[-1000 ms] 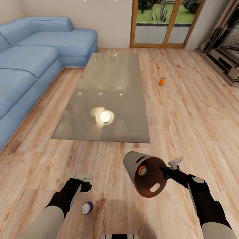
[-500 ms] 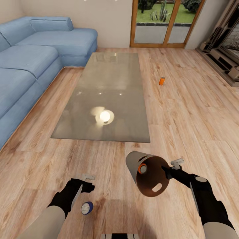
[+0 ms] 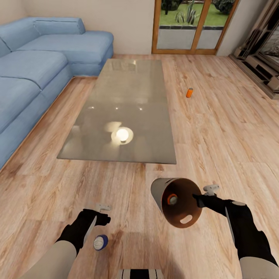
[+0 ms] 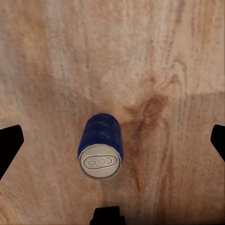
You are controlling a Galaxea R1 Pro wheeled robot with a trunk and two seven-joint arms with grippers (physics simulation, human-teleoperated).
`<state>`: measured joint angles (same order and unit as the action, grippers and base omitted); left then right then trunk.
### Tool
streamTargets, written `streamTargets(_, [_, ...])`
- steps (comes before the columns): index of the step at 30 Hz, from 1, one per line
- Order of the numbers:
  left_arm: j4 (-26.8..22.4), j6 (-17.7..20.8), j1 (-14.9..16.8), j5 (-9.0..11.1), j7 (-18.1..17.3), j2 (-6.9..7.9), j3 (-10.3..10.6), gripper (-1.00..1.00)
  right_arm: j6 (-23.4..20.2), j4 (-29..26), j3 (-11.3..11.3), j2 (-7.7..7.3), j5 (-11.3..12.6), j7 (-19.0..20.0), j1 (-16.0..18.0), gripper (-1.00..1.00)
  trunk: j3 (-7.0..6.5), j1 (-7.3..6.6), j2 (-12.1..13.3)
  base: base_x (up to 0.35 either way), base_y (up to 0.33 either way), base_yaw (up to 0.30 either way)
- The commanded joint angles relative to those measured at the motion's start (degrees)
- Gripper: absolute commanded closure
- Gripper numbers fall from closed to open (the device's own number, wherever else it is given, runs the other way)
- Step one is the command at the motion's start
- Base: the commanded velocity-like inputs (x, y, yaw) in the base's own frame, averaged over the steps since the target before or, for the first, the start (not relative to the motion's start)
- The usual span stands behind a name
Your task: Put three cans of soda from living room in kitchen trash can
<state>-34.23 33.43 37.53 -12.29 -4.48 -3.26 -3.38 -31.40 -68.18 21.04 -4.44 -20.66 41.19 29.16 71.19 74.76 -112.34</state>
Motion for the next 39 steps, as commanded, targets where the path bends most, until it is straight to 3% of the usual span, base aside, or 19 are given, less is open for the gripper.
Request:
streamTargets(1, [0.0, 0.1, 0.0, 0.0, 0.0, -0.09, 0.0, -1.00, -0.6, 0.0, 0.0, -0.01, 0.8, 0.1, 0.1, 1.00, 0.19, 0.22, -0.4, 0.000, 0.000, 0.000])
streamTargets(7, [0.1, 0.4, 0.0, -0.1, 0.0, -0.41, 0.1, -1.00, -6.2, -1.4, -0.1, -0.69, 0.6, 0.2, 4.3, 1.00, 1.47, 1.54, -2.8, 0.000, 0.000, 0.000])
streamTargets(10, [0.1, 0.5, 0.0, -0.1, -0.1, -0.48, 0.1, -1.00, -11.8, -5.5, -0.3, -1.95, 0.5, 0.2, 5.2, 1.00, 2.13, 2.20, -4.0, 0.000, 0.000, 0.000])
streamTargets(13, [0.1, 0.5, 0.0, -0.1, -0.1, -0.50, 0.1, -1.00, -15.1, -7.8, -0.6, -2.25, 0.5, 0.3, 5.4, 1.00, 2.26, 2.20, -4.0, 0.000, 0.000, 0.000])
streamTargets(15, [0.0, 0.5, 0.0, 0.0, -0.2, -0.51, 0.1, -1.00, -19.8, -11.3, -0.9, -2.42, 0.5, 0.3, 5.7, 1.00, 2.33, 2.20, -4.0, 0.000, 0.000, 0.000])
streamTargets(24, [0.0, 0.5, 0.0, 0.1, -0.4, -0.52, 0.1, -1.00, -22.2, -13.1, -1.2, -2.50, 0.6, 0.4, 5.7, 1.00, 2.42, 2.20, -4.0, -0.016, 0.000, 0.000])
streamTargets(39, [-0.1, 0.5, 0.0, 0.1, -0.5, -0.52, 0.1, -1.00, -21.8, -12.7, -1.2, -2.45, 0.6, 0.4, 5.5, 1.00, 2.42, 2.20, -4.0, -0.288, 0.002, 0.000])
